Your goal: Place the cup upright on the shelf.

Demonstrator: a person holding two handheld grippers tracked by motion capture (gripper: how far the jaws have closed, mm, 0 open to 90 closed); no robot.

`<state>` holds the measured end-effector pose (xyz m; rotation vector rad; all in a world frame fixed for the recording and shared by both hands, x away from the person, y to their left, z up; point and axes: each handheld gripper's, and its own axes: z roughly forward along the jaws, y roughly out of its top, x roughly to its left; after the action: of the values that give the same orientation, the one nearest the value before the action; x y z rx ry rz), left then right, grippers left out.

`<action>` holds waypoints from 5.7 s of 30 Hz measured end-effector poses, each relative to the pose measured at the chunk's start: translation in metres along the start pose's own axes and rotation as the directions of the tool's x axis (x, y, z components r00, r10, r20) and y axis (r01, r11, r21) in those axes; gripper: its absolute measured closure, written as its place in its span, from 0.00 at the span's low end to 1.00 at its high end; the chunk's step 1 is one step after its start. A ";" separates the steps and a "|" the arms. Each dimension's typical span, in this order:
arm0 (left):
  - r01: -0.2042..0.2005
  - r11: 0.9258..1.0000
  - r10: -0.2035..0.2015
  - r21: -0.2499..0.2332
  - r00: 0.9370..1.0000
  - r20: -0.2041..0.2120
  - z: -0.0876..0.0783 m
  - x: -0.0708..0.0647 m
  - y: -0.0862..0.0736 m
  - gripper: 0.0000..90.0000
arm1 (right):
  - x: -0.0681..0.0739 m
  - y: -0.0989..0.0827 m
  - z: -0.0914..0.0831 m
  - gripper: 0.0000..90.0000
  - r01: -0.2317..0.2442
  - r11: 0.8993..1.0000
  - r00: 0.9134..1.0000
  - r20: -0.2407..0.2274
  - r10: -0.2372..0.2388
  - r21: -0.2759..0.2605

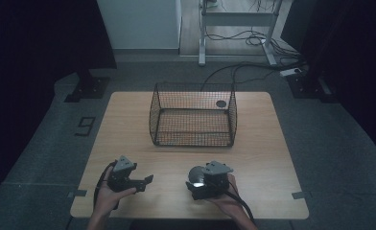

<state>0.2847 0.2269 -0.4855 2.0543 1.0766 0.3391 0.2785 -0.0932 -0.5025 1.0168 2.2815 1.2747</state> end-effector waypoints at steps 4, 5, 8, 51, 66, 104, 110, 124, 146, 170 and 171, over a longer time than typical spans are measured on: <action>-0.001 1.000 0.001 0.001 1.000 0.000 0.000 0.000 0.000 0.17 | 0.000 -0.003 0.005 0.00 0.004 1.000 1.000 0.004 -0.004 0.019; -0.002 1.000 0.002 0.001 1.000 0.000 0.000 0.000 0.000 0.17 | 0.000 -0.004 0.006 0.00 0.005 1.000 1.000 0.004 -0.005 0.025; -0.003 1.000 0.003 0.004 1.000 0.000 0.001 0.000 0.000 0.17 | 0.001 -0.007 0.010 0.07 0.021 0.999 1.000 0.008 -0.022 0.044; 0.004 1.000 -0.004 -0.008 1.000 -0.006 -0.004 0.002 0.000 0.17 | -0.013 0.025 -0.027 0.16 0.064 0.995 0.997 0.040 -0.061 -0.073; 0.002 1.000 -0.002 -0.012 1.000 -0.005 -0.006 0.001 0.001 0.17 | -0.029 0.066 -0.046 0.16 0.065 0.991 0.997 0.043 -0.060 -0.115; 0.004 1.000 -0.004 -0.008 1.000 -0.002 -0.005 0.002 0.000 0.17 | -0.078 0.132 -0.034 0.16 0.004 0.990 0.996 0.087 0.008 -0.138; 0.002 1.000 -0.002 -0.006 1.000 0.000 -0.004 0.002 0.000 0.17 | -0.086 0.138 -0.029 0.16 -0.006 0.991 0.995 0.097 0.019 -0.132; 0.008 1.000 -0.008 -0.012 1.000 0.000 -0.006 0.004 0.000 0.17 | -0.099 0.152 -0.020 0.16 -0.019 0.993 0.993 0.114 0.033 -0.119; 0.014 1.000 -0.014 -0.018 1.000 0.000 -0.009 0.007 0.000 0.17 | -0.125 0.168 0.011 0.16 -0.056 0.995 0.987 0.144 0.067 -0.077; 0.016 1.000 -0.016 -0.021 1.000 -0.002 -0.011 0.009 -0.001 0.17 | -0.148 0.176 0.051 0.17 -0.085 0.996 0.982 0.169 0.089 -0.028; 0.017 1.000 -0.017 -0.022 1.000 -0.002 -0.011 0.010 -0.001 0.17 | -0.149 0.175 0.054 0.16 -0.087 0.996 0.981 0.171 0.089 -0.021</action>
<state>0.2840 0.2403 -0.4800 2.0249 1.0858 0.3432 0.4873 -0.1089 -0.3931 1.1864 2.1168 1.1849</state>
